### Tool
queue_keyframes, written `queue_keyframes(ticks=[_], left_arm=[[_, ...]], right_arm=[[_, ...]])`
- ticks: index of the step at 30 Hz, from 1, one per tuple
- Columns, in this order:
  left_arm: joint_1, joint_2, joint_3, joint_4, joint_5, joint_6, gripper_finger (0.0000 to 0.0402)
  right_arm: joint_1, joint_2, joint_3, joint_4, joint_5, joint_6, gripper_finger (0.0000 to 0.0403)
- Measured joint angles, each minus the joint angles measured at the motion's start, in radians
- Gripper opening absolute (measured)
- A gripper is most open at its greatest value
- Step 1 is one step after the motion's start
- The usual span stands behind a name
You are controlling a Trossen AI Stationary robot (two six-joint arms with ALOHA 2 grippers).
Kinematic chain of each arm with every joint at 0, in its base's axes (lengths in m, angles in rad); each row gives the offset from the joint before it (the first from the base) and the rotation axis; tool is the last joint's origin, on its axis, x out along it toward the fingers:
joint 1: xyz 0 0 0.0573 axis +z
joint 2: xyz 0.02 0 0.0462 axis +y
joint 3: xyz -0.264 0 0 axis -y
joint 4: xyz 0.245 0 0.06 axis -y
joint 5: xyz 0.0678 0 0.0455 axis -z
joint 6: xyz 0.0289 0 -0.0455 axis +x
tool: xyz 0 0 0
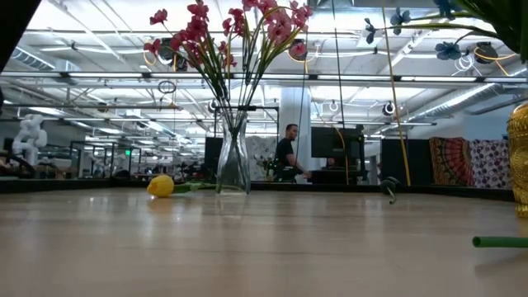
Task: Sort flowers into vase by color
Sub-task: Put the bottom black flower into the yellow vase
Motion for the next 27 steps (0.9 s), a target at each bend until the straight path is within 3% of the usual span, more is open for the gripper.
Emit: queue_keyframes(ticks=[27], left_arm=[[-0.013, 0.0, 0.0, 0.004, 0.004, -0.046, 0.0011]], right_arm=[[0.0, 0.0, 0.0, 0.0, -0.001, -0.007, 0.0]])
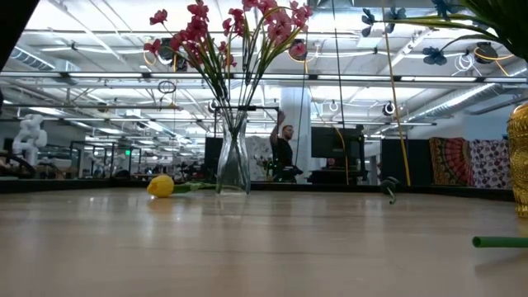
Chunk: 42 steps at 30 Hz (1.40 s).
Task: Sort flowers into vase by color
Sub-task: Put the bottom black flower into the yellow vase
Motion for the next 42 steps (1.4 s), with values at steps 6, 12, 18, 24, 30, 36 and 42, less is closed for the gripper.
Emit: queue_keyframes(ticks=[6, 12, 18, 24, 30, 36, 42], left_arm=[[0.002, 0.0, 0.0, -0.016, 0.003, 0.0, 0.0011], [0.009, 0.0, 0.0, -0.071, 0.019, 0.001, 0.0011], [0.014, 0.001, -0.001, -0.097, 0.02, 0.001, 0.0011], [0.01, 0.001, -0.001, -0.135, -0.011, 0.0, 0.0011], [0.005, 0.001, -0.001, -0.138, -0.052, -0.005, 0.0011], [0.007, 0.001, 0.047, -0.221, -0.083, -0.099, 0.0011], [0.027, 0.001, 0.151, -0.375, -0.078, -0.076, 0.0011]], right_arm=[[0.0, 0.0, 0.0, 0.0, 0.0, 0.0, 0.0], [0.0, 0.0, 0.0, 0.0, 0.0, 0.0, 0.0], [0.0, 0.0, 0.0, 0.0, 0.0, 0.0, 0.0], [0.0, 0.0, 0.0, 0.0, 0.0, 0.0, 0.0], [0.0, 0.0, 0.0, 0.0, 0.0, 0.0, 0.0], [0.0, 0.0, 0.0, -0.001, 0.0, -0.004, 0.0], [0.0, 0.0, 0.0, -0.006, 0.008, -0.004, 0.0]])
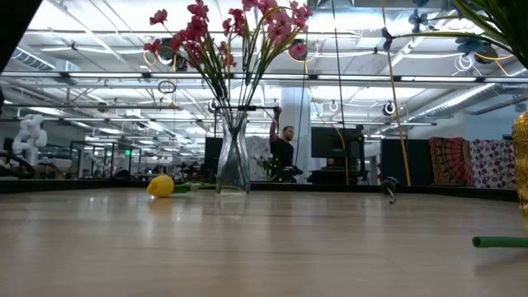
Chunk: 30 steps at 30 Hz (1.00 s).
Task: Sort flowers into vase by color
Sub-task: Put the bottom black flower into the yellow vase
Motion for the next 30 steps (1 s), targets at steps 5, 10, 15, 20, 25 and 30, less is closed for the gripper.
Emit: queue_keyframes(ticks=[5, 10, 15, 20, 25, 30], left_arm=[[0.024, 0.0, 0.001, -0.009, 0.002, -0.011, 0.0011], [0.032, 0.0, 0.001, 0.011, 0.006, -0.025, 0.0011], [0.031, 0.0, 0.001, 0.081, 0.058, -0.026, 0.0011], [0.031, 0.0, 0.001, 0.084, 0.077, -0.026, 0.0011], [0.031, 0.0, 0.001, 0.093, 0.078, -0.025, 0.0011], [0.031, 0.0, 0.001, 0.124, 0.094, 0.001, 0.0011]], right_arm=[[0.0, 0.0, 0.0, 0.002, 0.05, 0.0, 0.0], [0.0, 0.0, 0.0, 0.002, 0.068, 0.0, 0.0], [0.0, 0.0, 0.0, -0.003, 0.068, 0.001, 0.0], [0.0, 0.0, 0.0, -0.001, 0.069, -0.021, 0.0], [0.0, 0.0, 0.0, -0.001, 0.07, -0.026, 0.0], [0.0, 0.0, 0.0, -0.001, 0.071, -0.028, 0.0]])
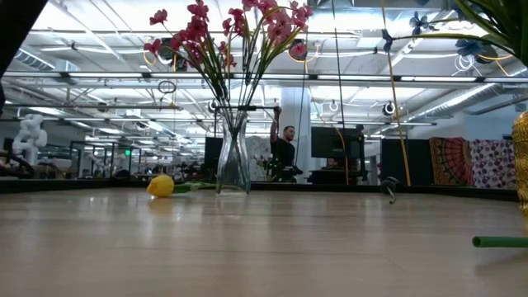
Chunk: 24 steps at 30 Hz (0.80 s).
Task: Sort flowers into vase by color
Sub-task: Put the bottom black flower into the yellow vase
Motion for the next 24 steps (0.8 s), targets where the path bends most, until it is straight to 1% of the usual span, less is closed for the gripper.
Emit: queue_keyframes(ticks=[6, 10, 16, 24], left_arm=[[0.0, 0.003, 0.0, 0.001, 0.006, -0.003, 0.0011], [0.0, 0.041, 0.0, 0.073, 0.005, -0.02, 0.0011], [0.0, 0.064, 0.0, 0.077, -0.01, -0.028, 0.0011], [0.001, 0.064, 0.0, 0.087, -0.017, 0.027, 0.0011]], right_arm=[[0.0, 0.0, 0.0, 0.0, 0.001, -0.002, 0.0], [0.0, 0.0, 0.0, -0.001, 0.001, -0.005, 0.0], [0.0, 0.0, 0.0, 0.008, 0.001, -0.005, 0.0], [0.0, 0.0, 0.0, 0.013, 0.001, -0.003, 0.0]])
